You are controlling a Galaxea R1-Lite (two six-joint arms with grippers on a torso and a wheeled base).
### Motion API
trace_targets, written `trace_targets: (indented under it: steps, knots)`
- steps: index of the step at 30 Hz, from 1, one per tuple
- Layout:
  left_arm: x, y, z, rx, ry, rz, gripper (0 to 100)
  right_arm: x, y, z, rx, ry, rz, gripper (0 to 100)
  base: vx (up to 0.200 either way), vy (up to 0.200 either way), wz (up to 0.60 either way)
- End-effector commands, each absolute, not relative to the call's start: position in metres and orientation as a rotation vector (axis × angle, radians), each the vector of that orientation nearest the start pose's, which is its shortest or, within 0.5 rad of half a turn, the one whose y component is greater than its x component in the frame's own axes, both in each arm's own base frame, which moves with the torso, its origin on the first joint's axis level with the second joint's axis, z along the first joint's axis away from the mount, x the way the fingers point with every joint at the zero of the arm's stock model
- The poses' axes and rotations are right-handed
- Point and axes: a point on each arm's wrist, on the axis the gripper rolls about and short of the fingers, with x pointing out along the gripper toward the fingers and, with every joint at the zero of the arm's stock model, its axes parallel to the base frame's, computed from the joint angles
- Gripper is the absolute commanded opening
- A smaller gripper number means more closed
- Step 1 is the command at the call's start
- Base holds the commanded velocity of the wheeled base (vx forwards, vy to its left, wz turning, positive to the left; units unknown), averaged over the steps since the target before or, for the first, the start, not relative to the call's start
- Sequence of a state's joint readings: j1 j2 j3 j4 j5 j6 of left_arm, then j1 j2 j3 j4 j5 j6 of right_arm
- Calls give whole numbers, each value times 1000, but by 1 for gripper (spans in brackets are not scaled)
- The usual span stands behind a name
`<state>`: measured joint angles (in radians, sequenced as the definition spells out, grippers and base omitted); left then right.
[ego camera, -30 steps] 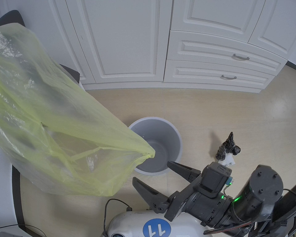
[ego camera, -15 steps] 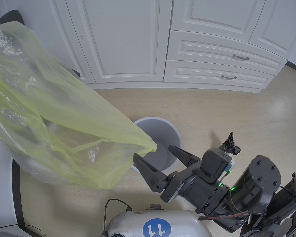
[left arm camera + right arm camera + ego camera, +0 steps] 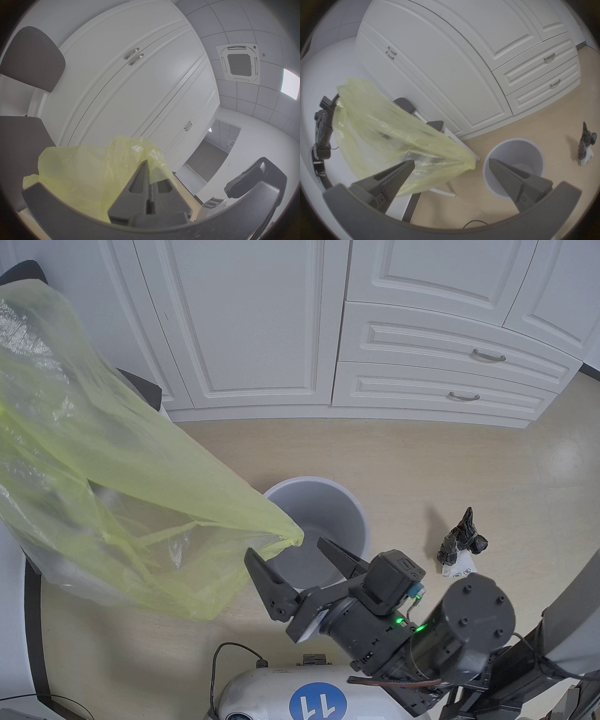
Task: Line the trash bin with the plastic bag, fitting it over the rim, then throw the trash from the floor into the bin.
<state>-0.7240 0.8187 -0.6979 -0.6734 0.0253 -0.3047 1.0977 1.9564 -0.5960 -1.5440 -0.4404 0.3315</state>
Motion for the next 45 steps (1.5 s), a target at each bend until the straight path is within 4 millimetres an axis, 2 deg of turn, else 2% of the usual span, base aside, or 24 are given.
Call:
trace_targets:
  steps: [1,7,9,15,20,30,37,42,45]
  knots:
    - [50,-43,327,-491,-415,-761,0,169,305,124,451,-32,615,100,0,0,0]
    - [50,-44,326,-491,-410,-762,0,172,313,122,477,-36,617,100,0,0,0]
    - [52,-45,326,-490,-405,-763,0,169,324,119,501,-35,607,100,0,0,0]
    - [52,-46,326,-491,-402,-772,0,175,326,133,546,-84,538,100,0,0,0]
    - [52,-47,326,-491,-402,-772,0,178,315,148,548,-119,521,100,0,0,0]
    - [50,-45,329,-508,-447,-776,0,195,291,152,473,-148,463,100,0,0,0]
    - [50,-45,327,-506,-447,-776,0,190,284,156,480,-142,510,100,0,0,0]
    - [49,-44,323,-500,-441,-775,0,180,269,171,612,-119,635,100,0,0,0]
    - [43,-40,321,-504,-457,-810,0,183,256,171,622,-99,678,100,0,0,0]
